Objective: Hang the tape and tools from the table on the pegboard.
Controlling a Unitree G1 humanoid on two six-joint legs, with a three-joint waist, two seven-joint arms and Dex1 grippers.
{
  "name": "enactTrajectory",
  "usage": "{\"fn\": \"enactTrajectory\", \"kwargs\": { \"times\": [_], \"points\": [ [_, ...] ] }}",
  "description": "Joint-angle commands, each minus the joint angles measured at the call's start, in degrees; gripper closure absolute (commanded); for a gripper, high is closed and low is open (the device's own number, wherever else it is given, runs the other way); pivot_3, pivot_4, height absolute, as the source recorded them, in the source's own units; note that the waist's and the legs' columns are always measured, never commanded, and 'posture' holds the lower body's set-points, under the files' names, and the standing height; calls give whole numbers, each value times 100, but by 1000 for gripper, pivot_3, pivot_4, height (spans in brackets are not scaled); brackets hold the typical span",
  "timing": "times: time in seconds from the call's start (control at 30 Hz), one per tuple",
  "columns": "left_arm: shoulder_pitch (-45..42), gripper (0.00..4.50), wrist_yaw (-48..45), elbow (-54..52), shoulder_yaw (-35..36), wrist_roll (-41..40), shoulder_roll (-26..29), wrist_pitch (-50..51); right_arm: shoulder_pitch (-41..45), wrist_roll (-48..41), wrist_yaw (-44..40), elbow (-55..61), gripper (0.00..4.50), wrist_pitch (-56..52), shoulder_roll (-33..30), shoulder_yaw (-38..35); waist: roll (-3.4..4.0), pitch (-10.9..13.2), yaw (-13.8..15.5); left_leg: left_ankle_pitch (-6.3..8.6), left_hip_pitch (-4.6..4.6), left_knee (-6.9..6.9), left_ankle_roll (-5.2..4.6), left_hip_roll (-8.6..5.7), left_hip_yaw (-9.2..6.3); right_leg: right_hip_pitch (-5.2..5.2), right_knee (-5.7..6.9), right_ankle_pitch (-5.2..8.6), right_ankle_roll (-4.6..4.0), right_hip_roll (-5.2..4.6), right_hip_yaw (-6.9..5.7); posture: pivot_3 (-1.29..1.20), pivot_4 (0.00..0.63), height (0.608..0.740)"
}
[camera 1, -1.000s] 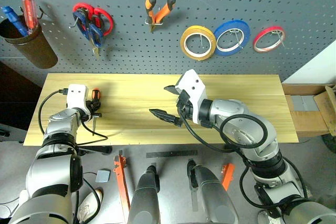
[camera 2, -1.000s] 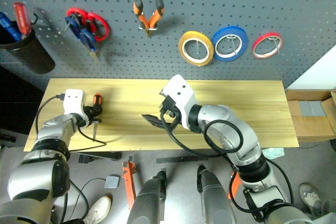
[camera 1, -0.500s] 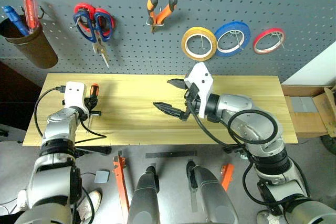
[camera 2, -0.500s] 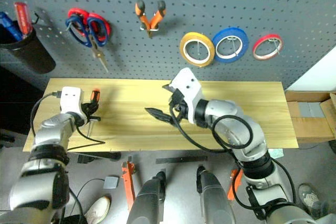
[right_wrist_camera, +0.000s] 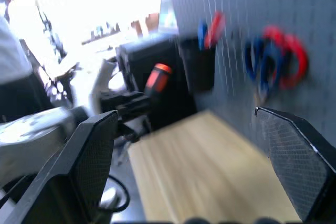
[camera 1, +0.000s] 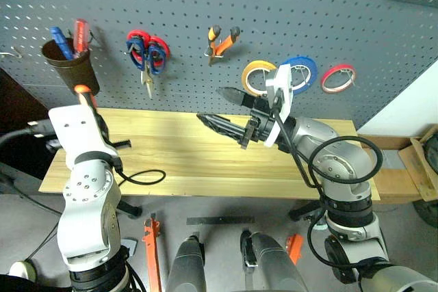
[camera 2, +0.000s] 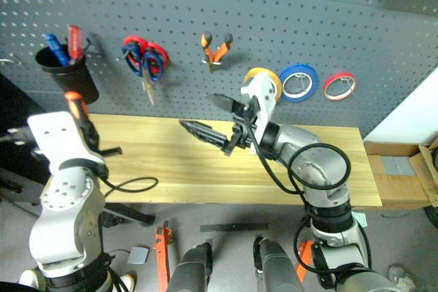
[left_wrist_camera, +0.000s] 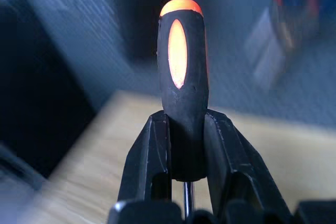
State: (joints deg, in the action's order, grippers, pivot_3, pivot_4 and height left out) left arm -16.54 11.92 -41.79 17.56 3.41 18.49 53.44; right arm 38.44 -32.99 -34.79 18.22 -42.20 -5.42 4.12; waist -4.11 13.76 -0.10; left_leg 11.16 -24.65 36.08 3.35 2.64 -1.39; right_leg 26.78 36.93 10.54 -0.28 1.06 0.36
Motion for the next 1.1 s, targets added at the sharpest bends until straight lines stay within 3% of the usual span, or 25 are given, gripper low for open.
{"fn": "enactTrajectory", "kwargs": {
  "times": [0.03,0.1,0.2,0.33,0.53,0.67,0.77,1.1],
  "points": [
    [-878,3975,-56,40,-184,576,829,-336,325,-30,68,-206,0,489,296,-25,4,-50,20,-3,15,0,-5,4,-1,-16,-4,-12,-14,18,-9,162,75,740],
    [-1552,3975,-222,639,-190,656,1346,-796,515,34,107,-436,0,728,492,-10,29,-106,25,-3,58,-5,-7,15,-12,-76,-47,-33,-53,23,-32,166,66,740],
    [-2326,3975,-490,1758,-225,675,1974,-1850,788,113,196,-789,0,1083,745,-32,101,-216,37,-4,71,-22,-10,85,-3,-148,-224,-105,-51,24,-125,168,63,740],
    [-3405,3975,-673,4117,-295,611,2553,-3809,1213,391,388,-1404,0,1774,1106,-74,99,-296,114,-5,86,-10,-10,91,48,-147,-218,-108,-45,-8,-135,160,69,740],
    [-4741,3975,-641,7385,-734,820,2808,-6341,1509,667,501,-1998,0,2441,1282,-81,92,-327,254,-6,72,-26,-11,106,95,-105,-176,-120,-23,-12,-128,123,98,740],
    [-5405,3975,-1120,9353,-832,573,2572,-7012,1547,766,581,-2055,0,2567,1234,-46,97,-322,287,-1,28,-24,-9,105,139,-50,-165,-122,-22,-15,-104,91,142,740],
    [-5495,3975,-1549,10131,-805,368,2367,-7163,1473,880,593,-1934,0,2472,1075,62,103,-305,277,5,28,-23,-14,104,152,-50,-169,-118,-16,-19,-97,68,183,740],
    [-5662,3975,-1783,10791,-787,223,2230,-7546,1272,753,410,-1245,0,2005,657,215,127,-25,157,4,49,6,-18,106,143,-45,-87,-88,-35,-21,-93,14,282,740]
  ]
}}
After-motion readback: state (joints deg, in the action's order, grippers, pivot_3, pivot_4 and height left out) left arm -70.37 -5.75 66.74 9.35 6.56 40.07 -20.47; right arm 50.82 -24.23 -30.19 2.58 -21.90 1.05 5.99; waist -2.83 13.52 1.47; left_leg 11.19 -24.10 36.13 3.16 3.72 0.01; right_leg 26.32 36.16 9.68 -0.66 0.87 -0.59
